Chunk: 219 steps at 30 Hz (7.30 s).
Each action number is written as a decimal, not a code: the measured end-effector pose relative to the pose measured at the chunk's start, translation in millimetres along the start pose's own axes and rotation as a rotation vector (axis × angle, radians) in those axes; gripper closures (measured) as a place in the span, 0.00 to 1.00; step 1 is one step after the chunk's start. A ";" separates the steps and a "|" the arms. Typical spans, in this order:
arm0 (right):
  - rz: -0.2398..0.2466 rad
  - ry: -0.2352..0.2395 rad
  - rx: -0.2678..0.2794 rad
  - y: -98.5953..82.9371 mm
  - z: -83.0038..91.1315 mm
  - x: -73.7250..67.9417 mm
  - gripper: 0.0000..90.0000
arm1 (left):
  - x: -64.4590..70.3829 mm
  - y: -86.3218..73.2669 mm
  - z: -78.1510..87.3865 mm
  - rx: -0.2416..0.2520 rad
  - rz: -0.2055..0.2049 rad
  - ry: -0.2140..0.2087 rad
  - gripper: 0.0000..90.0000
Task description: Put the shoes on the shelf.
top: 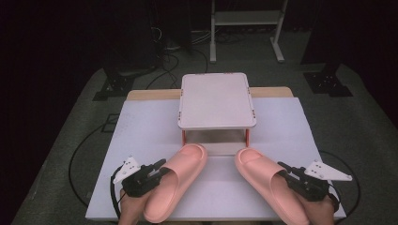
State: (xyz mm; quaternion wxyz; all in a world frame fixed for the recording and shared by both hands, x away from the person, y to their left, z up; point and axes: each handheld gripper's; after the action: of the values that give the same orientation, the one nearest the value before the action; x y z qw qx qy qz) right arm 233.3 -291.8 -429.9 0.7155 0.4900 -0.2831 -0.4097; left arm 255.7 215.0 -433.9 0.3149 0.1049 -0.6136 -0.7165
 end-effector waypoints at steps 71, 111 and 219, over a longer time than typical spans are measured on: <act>0.005 0.015 0.168 103.1 -4.6 -12.0 0.87 | 9.7 104.9 -6.4 0.146 -0.120 -0.100 0.77; -0.020 -0.014 0.172 147.2 -54.7 4.7 0.87 | -31.1 139.9 -48.7 0.124 -0.106 -0.045 0.77; -0.141 -0.177 0.070 192.1 -148.5 31.5 0.80 | -84.7 187.1 -125.9 0.088 0.045 0.096 0.65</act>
State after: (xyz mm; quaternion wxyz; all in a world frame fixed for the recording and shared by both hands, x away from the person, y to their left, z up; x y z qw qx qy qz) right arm 428.3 -214.0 -303.9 0.6394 0.4956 -0.3240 -0.4905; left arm 449.6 152.7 -305.4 0.3549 0.1391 -0.6309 -0.6758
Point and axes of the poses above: each handheld gripper's, and its own axes: z roughly backward along the jaws, y roughly out of its top, x roughly to its right, and after that the axes turned 9 degrees about -y, right-handed
